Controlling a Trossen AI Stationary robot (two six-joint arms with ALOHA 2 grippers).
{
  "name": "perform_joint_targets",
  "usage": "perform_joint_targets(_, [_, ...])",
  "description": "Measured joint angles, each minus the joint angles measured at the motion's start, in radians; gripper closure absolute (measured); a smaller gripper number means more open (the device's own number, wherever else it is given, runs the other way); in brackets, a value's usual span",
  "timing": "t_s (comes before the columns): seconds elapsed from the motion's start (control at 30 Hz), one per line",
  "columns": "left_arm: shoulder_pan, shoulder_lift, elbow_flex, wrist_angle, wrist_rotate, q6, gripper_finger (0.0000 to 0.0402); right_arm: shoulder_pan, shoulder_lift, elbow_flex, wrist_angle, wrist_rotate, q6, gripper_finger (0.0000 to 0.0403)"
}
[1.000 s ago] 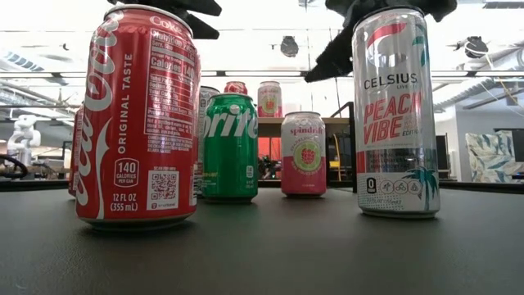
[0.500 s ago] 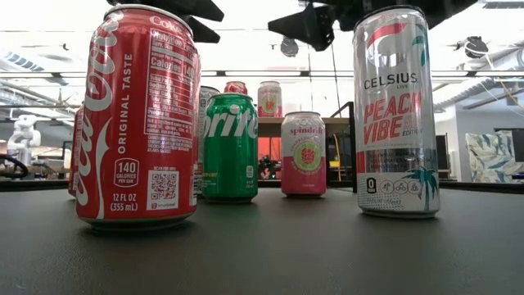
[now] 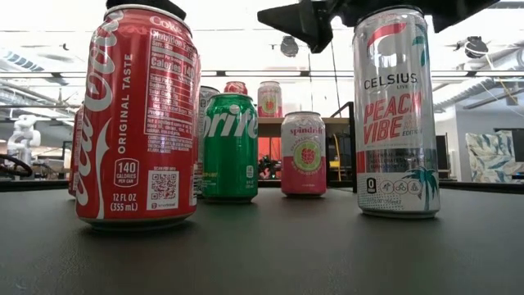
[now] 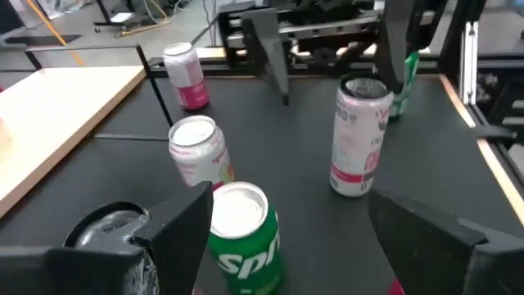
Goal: Place canned beverage on shelf
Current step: Put the top red soda can on the shelf aligned with the other red soda can
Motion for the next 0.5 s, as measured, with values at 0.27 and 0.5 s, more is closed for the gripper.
perform_joint_targets(0.27, [-0.021, -0.048, 0.032, -0.044, -0.102, 0.103, 0.0078, 0.050, 0.000, 0.000, 0.015, 0.174, -0.009, 0.0074])
perform_joint_targets(0.5, [-0.023, -0.187, 0.060, -0.089, -0.172, 0.154, 0.0078, 0.041, 0.000, 0.001, 0.018, 0.180, -0.019, 0.0074])
